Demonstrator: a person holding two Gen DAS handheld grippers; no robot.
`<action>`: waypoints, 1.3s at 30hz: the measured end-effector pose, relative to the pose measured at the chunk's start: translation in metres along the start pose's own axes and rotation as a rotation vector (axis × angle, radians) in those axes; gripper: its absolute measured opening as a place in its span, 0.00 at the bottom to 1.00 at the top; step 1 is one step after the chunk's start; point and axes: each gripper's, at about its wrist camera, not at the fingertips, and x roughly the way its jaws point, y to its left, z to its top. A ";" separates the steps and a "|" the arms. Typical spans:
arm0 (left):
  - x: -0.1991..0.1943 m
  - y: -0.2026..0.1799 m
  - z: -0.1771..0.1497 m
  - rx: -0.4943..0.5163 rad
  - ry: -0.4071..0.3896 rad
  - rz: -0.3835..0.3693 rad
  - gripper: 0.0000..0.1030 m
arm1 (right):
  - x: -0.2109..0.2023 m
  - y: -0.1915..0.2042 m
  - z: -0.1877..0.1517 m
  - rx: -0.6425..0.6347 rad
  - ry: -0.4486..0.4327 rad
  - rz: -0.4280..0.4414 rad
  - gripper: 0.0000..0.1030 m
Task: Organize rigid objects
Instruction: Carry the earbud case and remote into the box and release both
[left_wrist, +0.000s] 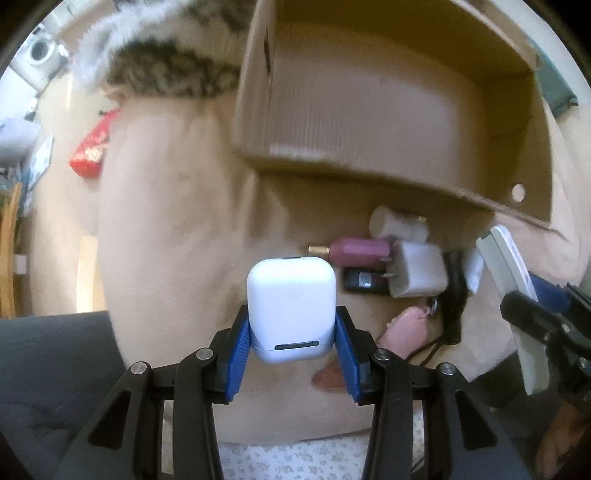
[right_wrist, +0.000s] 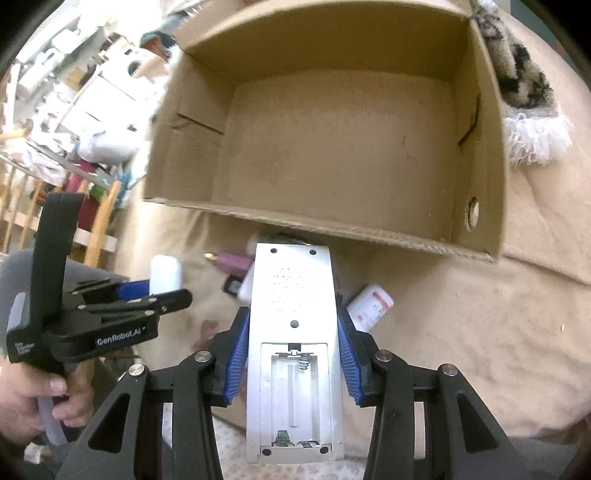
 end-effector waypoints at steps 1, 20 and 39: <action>-0.011 -0.002 -0.001 0.001 -0.015 0.000 0.38 | -0.004 0.001 0.000 -0.001 -0.017 -0.003 0.45; -0.066 -0.065 0.106 0.119 -0.224 0.017 0.38 | -0.051 -0.032 0.092 0.067 -0.252 -0.031 0.45; -0.005 -0.084 0.125 0.148 -0.176 0.063 0.38 | 0.039 -0.044 0.117 0.030 -0.128 -0.259 0.45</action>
